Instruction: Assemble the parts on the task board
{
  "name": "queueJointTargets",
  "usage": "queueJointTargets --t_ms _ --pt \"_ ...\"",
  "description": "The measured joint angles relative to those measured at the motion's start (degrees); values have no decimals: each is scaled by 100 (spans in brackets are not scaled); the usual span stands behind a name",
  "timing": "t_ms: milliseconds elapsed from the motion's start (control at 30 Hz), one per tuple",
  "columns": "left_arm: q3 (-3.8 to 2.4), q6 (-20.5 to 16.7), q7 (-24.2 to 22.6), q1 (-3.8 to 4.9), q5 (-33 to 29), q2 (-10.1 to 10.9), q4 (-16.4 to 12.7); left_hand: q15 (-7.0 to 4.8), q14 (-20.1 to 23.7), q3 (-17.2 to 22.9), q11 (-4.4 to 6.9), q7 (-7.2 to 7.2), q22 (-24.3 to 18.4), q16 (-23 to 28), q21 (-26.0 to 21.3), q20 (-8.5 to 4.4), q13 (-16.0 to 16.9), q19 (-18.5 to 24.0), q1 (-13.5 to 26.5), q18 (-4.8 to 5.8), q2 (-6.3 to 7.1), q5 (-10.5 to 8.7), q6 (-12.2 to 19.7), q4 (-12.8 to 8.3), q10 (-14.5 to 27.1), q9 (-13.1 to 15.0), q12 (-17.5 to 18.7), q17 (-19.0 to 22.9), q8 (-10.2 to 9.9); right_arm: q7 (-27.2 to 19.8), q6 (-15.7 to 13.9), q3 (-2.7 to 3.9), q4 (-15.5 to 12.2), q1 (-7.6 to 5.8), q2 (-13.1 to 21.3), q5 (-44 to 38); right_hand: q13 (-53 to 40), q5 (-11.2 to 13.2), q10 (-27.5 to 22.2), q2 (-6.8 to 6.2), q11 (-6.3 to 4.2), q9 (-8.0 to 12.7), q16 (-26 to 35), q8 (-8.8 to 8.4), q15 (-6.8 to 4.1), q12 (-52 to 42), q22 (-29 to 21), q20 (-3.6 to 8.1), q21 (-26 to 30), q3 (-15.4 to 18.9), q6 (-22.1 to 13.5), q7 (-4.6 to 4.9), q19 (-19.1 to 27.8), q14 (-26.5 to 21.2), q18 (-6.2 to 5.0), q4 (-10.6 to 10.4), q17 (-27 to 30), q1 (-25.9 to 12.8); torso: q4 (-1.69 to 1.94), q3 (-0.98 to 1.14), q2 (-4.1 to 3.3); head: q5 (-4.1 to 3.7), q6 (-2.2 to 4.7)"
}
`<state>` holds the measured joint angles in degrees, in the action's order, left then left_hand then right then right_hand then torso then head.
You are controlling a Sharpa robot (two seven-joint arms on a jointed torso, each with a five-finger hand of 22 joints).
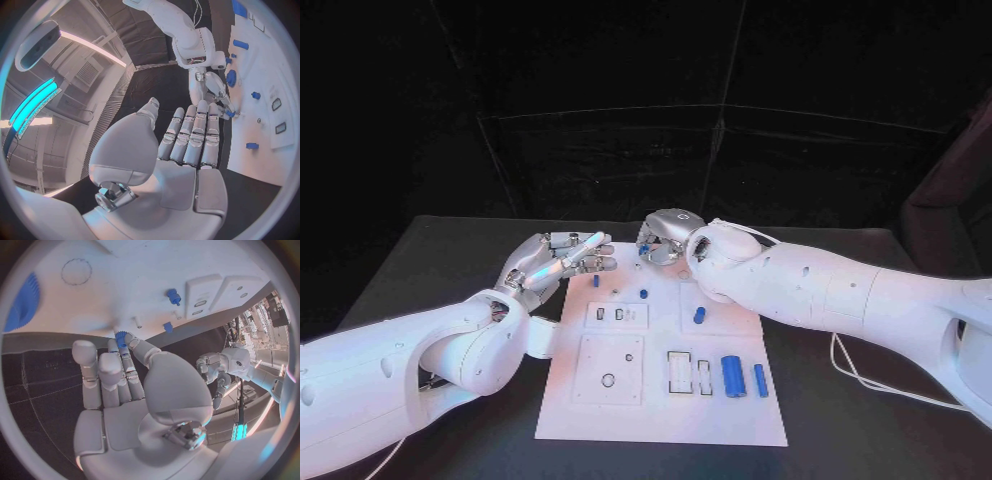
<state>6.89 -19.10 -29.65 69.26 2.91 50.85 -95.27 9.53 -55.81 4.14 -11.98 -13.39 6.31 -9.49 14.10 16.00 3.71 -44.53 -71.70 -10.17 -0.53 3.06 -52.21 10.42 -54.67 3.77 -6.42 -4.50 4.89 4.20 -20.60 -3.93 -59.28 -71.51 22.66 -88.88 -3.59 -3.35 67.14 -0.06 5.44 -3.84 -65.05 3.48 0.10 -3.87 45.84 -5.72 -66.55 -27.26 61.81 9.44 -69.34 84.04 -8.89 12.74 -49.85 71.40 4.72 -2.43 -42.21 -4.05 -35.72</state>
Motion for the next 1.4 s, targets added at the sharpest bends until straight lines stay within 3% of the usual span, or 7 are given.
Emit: queueJointTargets --t_ms 300,900,1067,1400 --pt "0 34 14 2 -45 -4 4 0 0 0 0 0 -3 0 0 0 0 0 0 0 0 0 0 0 0 0 24 6 0 41 93 4 130 -2 -90 0 -2 -1 -113 -181 29 5 0 0 19 -1 -93 -75 0 11 -102 42 76 -20 0 -90 103 -104 2 -6 -1 10 -1" --pt "0 133 59 3 -144 -8 5 0 0 0 0 0 -4 0 0 0 1 0 0 0 0 0 0 0 0 1 23 5 -22 314 -28 1 208 -1 -192 -105 -1 -1 -134 -203 50 5 0 0 20 -1 -121 -82 0 -22 -143 44 126 -20 -1 -123 153 -83 2 -10 -8 12 4" --pt "0 150 70 3 -151 -11 5 0 0 -16 0 0 -13 24 0 0 1 0 0 0 0 0 0 -16 0 1 23 12 -22 336 -18 1 208 -1 -209 -121 -1 -66 -343 -453 89 22 49 0 61 -2 -214 -114 38 112 -413 81 198 -61 0 -256 246 -196 2 -13 -10 21 2" --pt "0 176 98 3 -159 -14 12 0 0 0 0 0 -21 23 0 0 -4 0 0 0 0 0 0 -32 0 1 44 20 -44 341 55 1 208 -1 -216 -128 -1 -67 -389 -512 80 22 83 0 61 -1 -247 -114 67 234 -536 59 197 -61 0 -324 283 -196 -1 -14 -11 17 -12"
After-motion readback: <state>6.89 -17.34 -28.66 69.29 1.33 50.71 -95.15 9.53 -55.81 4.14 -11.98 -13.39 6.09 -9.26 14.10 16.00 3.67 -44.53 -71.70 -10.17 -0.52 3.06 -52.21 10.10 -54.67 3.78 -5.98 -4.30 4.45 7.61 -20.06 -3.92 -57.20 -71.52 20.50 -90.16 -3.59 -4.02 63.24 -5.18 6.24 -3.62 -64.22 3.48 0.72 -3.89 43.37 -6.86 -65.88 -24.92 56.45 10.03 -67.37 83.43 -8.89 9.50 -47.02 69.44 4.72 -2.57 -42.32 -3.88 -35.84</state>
